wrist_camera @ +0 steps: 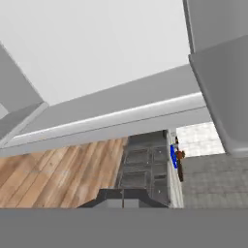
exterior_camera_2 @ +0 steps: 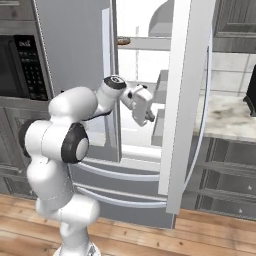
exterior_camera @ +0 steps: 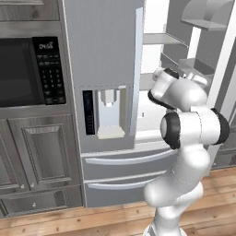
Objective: Take the donut and cake from the fridge and place them on the empty tray on the dining counter.
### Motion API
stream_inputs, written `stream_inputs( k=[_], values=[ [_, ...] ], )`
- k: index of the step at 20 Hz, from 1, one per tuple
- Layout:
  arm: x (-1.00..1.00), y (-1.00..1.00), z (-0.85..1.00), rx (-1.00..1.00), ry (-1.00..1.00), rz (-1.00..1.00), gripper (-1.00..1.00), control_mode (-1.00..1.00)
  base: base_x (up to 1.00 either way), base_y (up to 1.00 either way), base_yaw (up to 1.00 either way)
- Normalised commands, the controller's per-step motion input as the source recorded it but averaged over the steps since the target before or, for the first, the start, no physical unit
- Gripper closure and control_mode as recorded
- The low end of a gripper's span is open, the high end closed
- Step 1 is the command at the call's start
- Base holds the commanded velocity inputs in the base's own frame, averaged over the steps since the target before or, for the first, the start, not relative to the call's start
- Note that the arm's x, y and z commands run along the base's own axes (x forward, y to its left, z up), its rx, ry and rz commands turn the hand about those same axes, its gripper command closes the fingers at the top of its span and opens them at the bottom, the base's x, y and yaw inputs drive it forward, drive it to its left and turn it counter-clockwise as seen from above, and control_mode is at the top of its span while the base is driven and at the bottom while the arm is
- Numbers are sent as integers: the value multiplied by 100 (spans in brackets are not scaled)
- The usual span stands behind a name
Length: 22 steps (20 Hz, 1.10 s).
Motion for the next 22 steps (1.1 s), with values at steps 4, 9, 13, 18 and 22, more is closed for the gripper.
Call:
stream_inputs(
  k=[4,9,13,18,22],
  values=[
    [-71,6,-18,-6,-12,64,100,-100,0,0,0],
    [-90,41,-19,-10,-8,54,100,-100,0,0,0],
    [-88,93,9,-1,-7,32,100,-100,0,0,0],
    [-51,85,26,4,-2,30,100,-100,0,0,0],
    [-8,70,47,18,-8,28,100,-100,0,0,0]
  ],
)
